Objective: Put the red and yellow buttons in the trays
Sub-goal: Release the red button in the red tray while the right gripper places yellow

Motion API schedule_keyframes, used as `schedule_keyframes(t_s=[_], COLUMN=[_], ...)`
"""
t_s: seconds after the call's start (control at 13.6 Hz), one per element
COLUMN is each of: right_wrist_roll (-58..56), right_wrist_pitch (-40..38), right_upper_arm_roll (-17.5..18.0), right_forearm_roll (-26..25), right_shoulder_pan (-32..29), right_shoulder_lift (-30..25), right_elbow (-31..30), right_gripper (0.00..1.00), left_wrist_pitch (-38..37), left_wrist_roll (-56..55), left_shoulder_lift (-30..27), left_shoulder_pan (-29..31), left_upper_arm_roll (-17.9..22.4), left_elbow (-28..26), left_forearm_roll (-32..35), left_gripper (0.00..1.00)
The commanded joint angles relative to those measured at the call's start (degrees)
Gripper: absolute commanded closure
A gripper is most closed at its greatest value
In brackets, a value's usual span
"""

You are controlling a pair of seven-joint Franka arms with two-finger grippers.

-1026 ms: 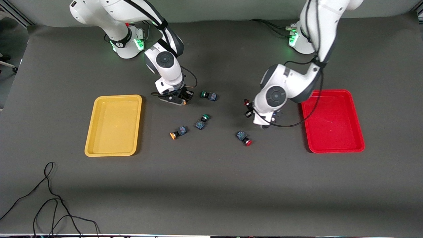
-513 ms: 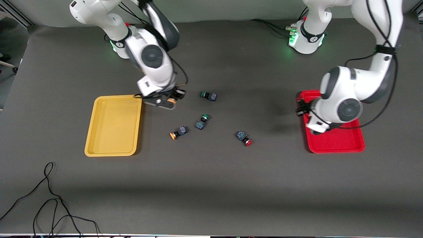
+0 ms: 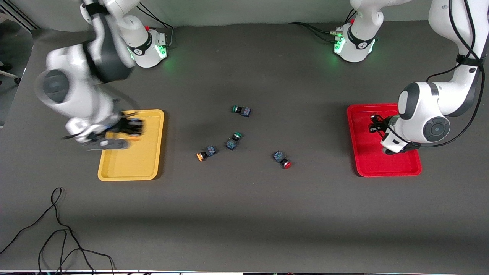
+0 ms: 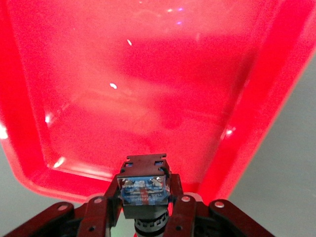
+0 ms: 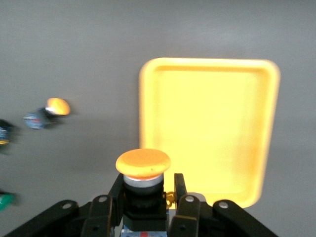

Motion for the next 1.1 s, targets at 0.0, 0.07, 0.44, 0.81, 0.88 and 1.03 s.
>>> schedule_keyframes(t_s=[0.0,0.07,0.44,0.81,0.88,1.03], right_wrist_roll=[-12.1,-16.5,-33.8,-47.2,-46.5,-44.3], right_wrist_pitch=[7.2,12.6,30.0,29.3,29.2,26.5], right_upper_arm_roll=[-7.4,-9.4,-10.6,-10.2,-10.2,-10.4], right_forearm_roll=[0.3,1.4,22.6,37.3,37.7,37.7], right_shoulder_pan=[0.9,0.7,-0.7,-2.4,-2.4,-2.4], right_shoulder_lift=[-0.5,0.1,15.5,25.7,25.7,25.3], right_elbow=[-6.0,-9.6,-17.8,-14.2,-13.6,-12.1], right_gripper=[0.9,0.9,0.9,0.86,0.42,0.0], left_wrist_pitch=[3.6,4.2,0.6,-18.9,-20.8,-25.2], left_wrist_roll=[1.1,1.1,0.8,-4.3,-7.5,-16.6], left_shoulder_lift=[1.6,2.4,1.1,2.9,5.7,13.3], left_shoulder_pan=[0.8,0.8,0.6,-7.0,-9.8,-14.7], left_upper_arm_roll=[-0.8,-0.8,-0.9,-1.5,-1.5,-1.5], left_elbow=[-1.1,-1.1,1.2,20.6,26.4,39.1], left_forearm_roll=[0.9,0.9,0.9,-4.8,-6.3,-10.4], left_gripper=[0.98,0.86,0.01,0.01,0.01,0.01])
